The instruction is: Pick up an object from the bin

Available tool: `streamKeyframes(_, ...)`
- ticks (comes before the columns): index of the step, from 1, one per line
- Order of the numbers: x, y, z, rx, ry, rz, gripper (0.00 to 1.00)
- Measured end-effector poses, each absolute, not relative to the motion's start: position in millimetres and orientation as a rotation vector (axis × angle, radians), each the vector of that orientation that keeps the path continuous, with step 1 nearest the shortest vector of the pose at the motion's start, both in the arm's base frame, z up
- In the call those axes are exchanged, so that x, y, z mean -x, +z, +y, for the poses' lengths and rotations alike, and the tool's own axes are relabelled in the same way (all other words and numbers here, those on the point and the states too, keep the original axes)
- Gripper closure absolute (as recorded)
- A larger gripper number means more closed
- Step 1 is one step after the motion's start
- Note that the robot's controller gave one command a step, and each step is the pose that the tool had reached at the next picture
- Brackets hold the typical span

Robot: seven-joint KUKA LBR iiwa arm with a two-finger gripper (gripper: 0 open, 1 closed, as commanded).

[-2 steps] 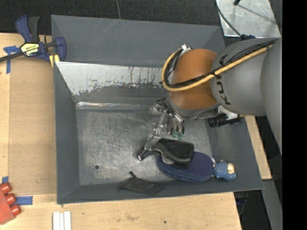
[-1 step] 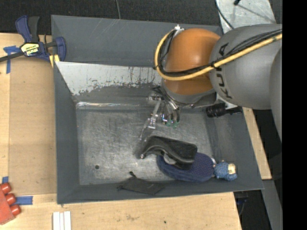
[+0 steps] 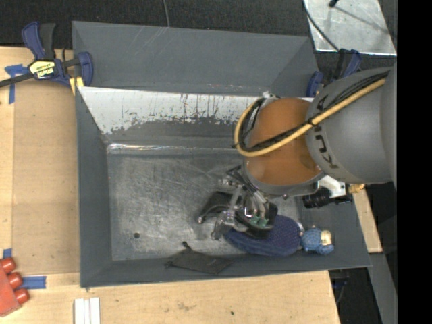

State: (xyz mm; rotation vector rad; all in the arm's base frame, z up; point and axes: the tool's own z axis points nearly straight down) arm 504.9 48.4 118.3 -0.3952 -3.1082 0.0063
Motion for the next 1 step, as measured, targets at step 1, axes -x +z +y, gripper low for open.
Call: streamKeyframes(1, -500.3, 121.3, 30.9, 0.897, 0.002, -3.009, 0.0)
